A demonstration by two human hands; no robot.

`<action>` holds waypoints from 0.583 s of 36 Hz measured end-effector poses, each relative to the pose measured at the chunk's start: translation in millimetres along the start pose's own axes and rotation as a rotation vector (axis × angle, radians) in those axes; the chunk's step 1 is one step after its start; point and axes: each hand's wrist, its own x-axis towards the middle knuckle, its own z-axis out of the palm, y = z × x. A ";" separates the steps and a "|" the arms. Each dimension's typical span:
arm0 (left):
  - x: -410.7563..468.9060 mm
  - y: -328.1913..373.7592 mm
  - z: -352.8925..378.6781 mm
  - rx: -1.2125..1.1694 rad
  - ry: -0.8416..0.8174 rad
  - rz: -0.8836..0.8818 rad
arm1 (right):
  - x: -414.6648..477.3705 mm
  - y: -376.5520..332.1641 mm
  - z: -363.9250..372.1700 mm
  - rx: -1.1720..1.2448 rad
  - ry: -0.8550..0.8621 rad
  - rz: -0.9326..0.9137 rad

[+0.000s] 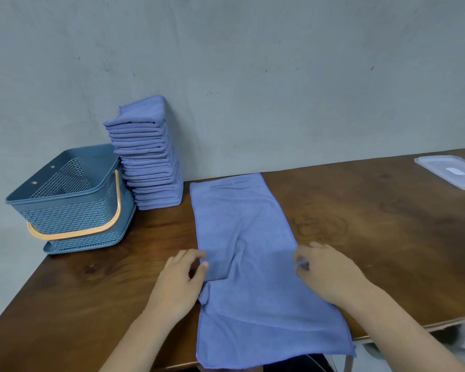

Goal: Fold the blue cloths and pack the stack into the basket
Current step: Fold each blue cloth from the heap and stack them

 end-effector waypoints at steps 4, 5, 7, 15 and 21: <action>26.7 -16.7 11.9 0.165 -0.243 0.010 | 12.3 -2.1 30.6 0.064 -0.083 -0.202; 32.0 -22.2 12.4 0.226 -0.279 0.003 | 12.1 -0.3 36.7 0.043 -0.122 -0.212; 41.0 -31.9 9.0 0.306 -0.295 -0.010 | 8.6 7.8 47.4 -0.015 -0.155 -0.228; 37.1 -50.7 4.0 0.224 -0.073 0.005 | -5.3 26.4 47.2 -0.011 -0.088 -0.278; -26.7 -31.3 -6.1 -0.024 0.069 0.256 | -22.4 29.2 34.4 0.294 0.086 -0.501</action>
